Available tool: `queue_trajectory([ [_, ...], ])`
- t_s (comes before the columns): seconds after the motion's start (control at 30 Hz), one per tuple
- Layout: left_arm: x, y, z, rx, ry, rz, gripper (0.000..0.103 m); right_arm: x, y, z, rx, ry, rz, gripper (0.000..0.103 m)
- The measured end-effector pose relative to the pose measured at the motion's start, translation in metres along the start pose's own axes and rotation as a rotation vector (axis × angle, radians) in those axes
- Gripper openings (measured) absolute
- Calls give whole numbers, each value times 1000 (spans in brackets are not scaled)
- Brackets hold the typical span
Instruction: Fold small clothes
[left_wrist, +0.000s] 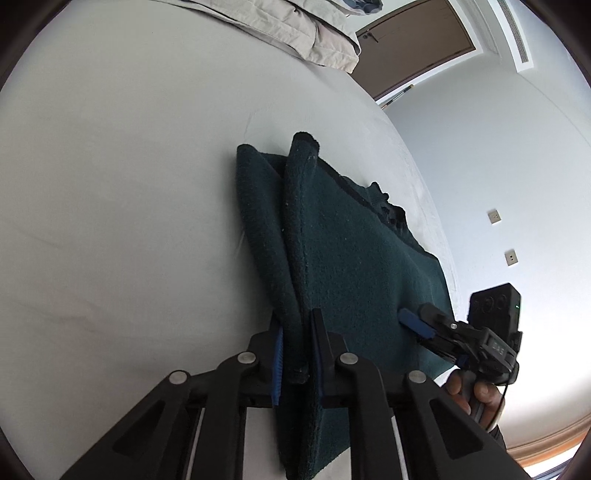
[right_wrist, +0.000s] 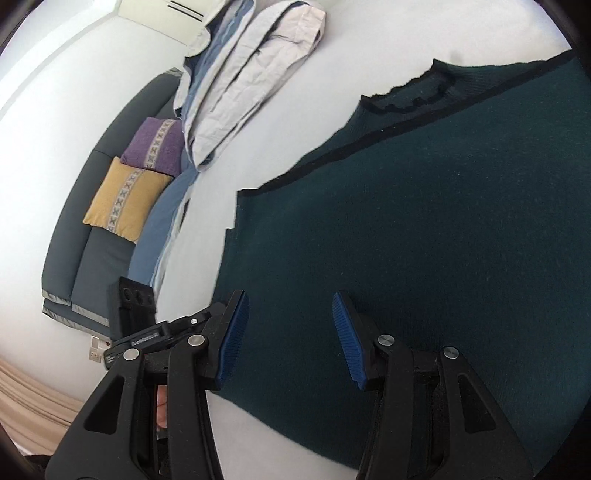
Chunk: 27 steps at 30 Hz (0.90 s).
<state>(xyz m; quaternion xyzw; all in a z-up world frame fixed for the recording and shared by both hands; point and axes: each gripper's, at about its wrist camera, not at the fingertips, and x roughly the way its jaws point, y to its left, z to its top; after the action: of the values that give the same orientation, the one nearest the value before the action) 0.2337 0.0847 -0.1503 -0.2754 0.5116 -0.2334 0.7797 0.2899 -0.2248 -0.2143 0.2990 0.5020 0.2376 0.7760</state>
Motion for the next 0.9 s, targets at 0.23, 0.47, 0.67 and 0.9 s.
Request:
queue_trajectory([
  [0.23, -3, -71, 7, 143, 15, 35, 12, -5, -19, 13, 66, -1, 126, 46],
  [0.47, 40, -180, 4, 280, 64, -11, 12, -65, -80, 41, 271, -103, 291, 55],
  [0.67, 124, -209, -23, 256, 144, -21, 12, -78, -122, 59, 362, -113, 384, 63],
  [0.9, 128, -193, -37, 240, 100, -70, 20, -60, -121, 70, 335, -25, 311, 63],
])
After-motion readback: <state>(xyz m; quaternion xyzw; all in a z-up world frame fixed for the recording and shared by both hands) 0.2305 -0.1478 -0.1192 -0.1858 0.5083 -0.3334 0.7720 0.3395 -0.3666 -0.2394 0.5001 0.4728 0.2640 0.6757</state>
